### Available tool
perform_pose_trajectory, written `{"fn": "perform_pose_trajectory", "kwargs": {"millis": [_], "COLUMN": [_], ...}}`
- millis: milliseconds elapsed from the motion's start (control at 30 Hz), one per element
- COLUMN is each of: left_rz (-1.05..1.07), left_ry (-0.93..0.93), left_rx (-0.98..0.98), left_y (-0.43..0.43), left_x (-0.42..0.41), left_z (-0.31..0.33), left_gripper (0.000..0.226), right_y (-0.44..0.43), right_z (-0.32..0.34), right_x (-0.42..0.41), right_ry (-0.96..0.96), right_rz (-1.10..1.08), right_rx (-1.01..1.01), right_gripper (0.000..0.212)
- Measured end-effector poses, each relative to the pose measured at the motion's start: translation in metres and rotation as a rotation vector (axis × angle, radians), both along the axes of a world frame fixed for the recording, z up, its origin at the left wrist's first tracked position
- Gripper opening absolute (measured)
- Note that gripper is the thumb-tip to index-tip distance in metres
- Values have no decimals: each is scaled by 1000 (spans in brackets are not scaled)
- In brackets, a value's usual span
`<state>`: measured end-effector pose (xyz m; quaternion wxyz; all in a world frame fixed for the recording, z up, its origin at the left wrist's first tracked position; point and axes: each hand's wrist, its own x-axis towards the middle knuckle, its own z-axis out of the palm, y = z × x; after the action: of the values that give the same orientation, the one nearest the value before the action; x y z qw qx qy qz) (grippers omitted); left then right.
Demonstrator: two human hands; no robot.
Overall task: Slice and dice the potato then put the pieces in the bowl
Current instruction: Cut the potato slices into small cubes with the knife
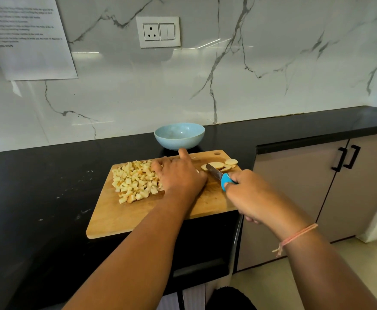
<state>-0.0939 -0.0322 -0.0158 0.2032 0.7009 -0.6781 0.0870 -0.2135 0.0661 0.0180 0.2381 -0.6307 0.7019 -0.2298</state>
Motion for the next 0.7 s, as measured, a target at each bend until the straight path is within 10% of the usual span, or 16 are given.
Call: {"fn": "perform_pose_trajectory", "kwargs": {"millis": [700], "left_rz": [-123], "left_ry": [187], "left_rx": [187], "left_y": [-10], "left_x": [29], "left_z": [9], "left_gripper": [61], "right_y": [-15], "right_z": [-6], "right_x": [17], "right_ry": [17], "right_rz": [52], "right_rx": [-58], "right_gripper": [34]}}
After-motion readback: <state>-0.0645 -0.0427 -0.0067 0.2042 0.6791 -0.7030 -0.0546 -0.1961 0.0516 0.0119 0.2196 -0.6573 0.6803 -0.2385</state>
